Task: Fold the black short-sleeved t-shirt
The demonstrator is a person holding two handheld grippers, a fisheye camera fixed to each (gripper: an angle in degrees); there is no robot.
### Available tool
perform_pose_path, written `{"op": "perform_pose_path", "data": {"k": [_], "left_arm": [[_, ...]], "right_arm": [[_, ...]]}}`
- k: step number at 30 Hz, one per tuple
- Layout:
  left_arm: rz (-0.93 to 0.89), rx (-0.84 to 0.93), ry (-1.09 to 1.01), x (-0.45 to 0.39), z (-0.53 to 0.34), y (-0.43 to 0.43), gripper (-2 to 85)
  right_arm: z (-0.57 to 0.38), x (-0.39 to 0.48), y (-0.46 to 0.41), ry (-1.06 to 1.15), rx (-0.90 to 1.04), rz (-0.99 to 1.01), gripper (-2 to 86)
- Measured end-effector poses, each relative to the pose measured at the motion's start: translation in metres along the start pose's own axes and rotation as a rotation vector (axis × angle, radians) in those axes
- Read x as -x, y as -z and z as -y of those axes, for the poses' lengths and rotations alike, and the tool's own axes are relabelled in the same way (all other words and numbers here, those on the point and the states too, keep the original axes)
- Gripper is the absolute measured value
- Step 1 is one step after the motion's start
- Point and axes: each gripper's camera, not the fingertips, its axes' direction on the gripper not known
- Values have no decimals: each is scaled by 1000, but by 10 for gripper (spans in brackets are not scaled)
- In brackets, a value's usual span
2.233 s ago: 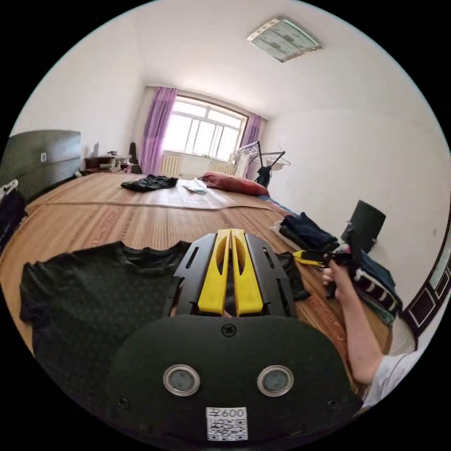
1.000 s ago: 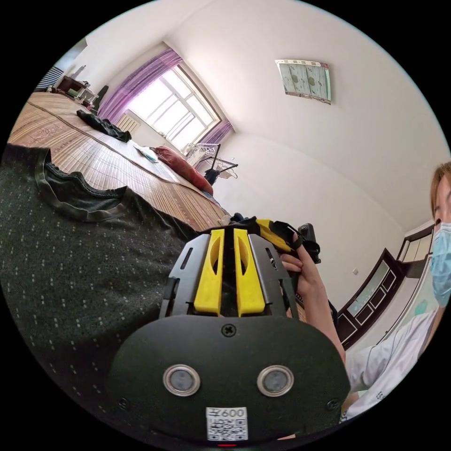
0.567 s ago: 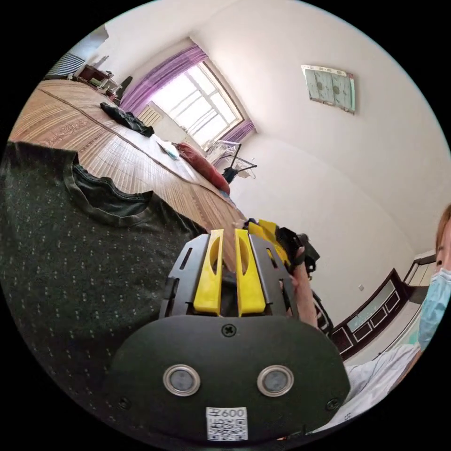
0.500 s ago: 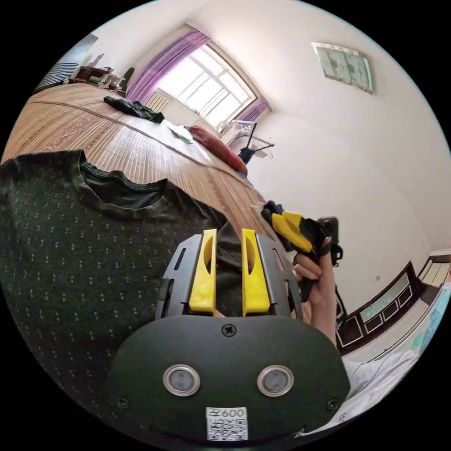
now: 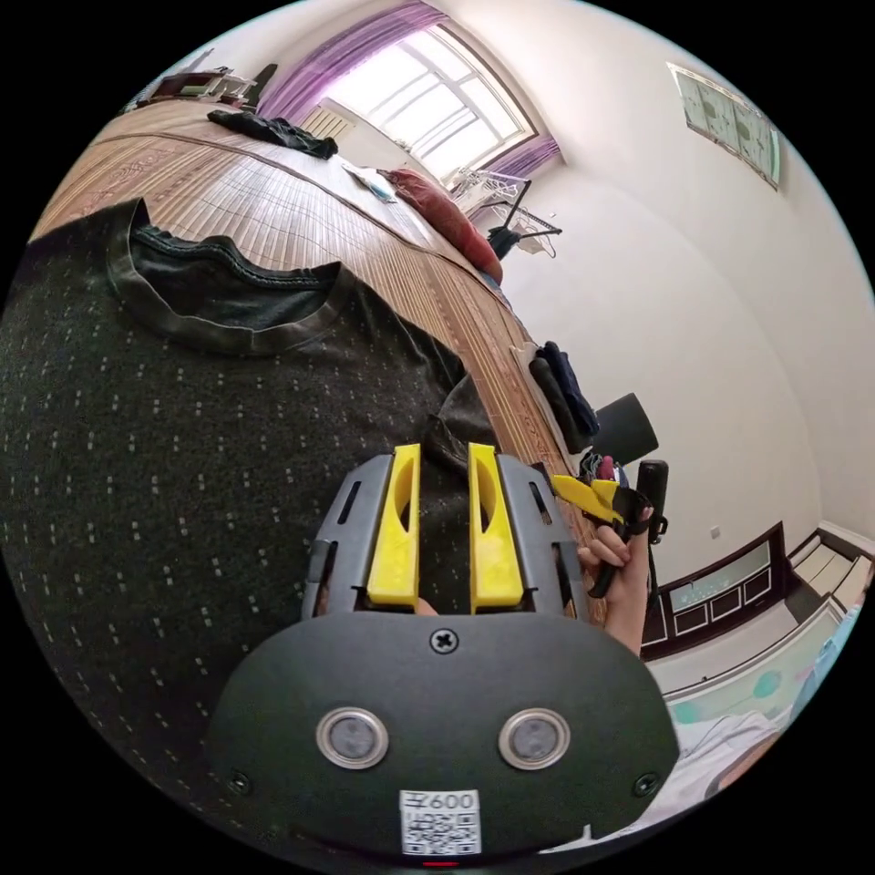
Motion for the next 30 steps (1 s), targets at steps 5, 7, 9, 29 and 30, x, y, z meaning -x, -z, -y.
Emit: {"op": "perform_pose_path", "data": {"k": [5,7,9,29,30], "left_arm": [[-85,-11,49,13,9,1,69],[-92,-12,55,13,12,2,67],[-85,-9,51,11,16,2,66],[-91,-12,67,6,22,13,65],[-84,-13,64,4,21,14,65]], "right_arm": [[-3,18,20,-38,-127,-331,6],[3,26,-4,-6,-52,-403,11],[8,22,-27,-1,24,-346,40],[26,29,-82,-6,63,-363,20],[26,29,-81,-9,61,-354,12]]}}
